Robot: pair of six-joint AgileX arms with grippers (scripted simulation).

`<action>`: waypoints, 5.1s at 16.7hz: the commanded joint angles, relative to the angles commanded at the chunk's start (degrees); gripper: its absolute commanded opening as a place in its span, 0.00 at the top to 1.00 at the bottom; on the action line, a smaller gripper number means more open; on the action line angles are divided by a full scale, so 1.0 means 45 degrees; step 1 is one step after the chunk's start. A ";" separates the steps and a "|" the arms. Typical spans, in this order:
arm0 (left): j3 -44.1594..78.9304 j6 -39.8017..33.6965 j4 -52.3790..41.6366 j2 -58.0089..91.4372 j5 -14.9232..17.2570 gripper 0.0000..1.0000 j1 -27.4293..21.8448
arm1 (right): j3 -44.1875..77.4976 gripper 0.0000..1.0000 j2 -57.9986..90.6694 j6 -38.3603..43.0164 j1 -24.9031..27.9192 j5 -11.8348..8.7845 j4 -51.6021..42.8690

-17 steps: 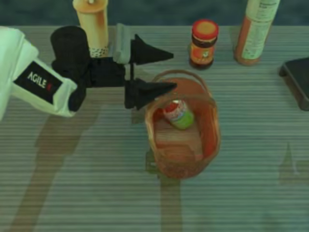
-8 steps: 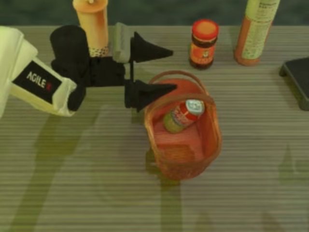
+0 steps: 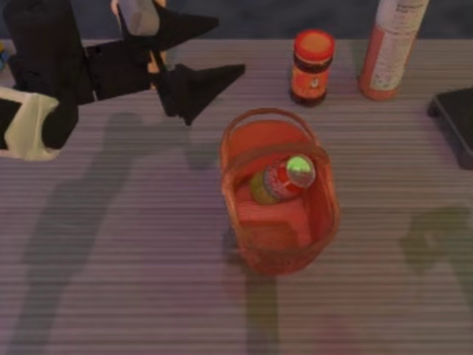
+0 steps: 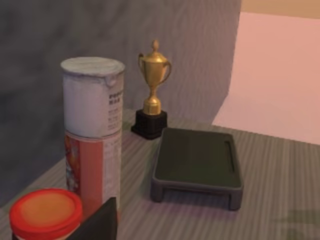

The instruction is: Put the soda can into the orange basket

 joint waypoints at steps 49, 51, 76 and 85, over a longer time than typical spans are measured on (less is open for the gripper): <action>-1.3261 0.0215 -1.0917 -2.4706 -1.3127 0.00 0.3273 | 2.3030 0.83 2.4264 -1.0404 0.6565 0.0079 -1.4410; -1.3261 0.0215 -1.0917 -2.4706 -1.3127 0.00 0.3273 | 2.3030 0.98 2.4264 -1.0404 0.6565 0.0079 -1.4410; -1.3261 0.0215 -1.0917 -2.4706 -1.3127 0.00 0.3273 | 2.3030 1.00 2.4264 -1.0404 0.6565 0.0079 -1.4410; -1.3261 0.0215 -1.0917 -2.4706 -1.3127 0.00 0.3273 | 2.3576 1.00 2.4337 -1.0473 0.6451 0.0078 -1.4953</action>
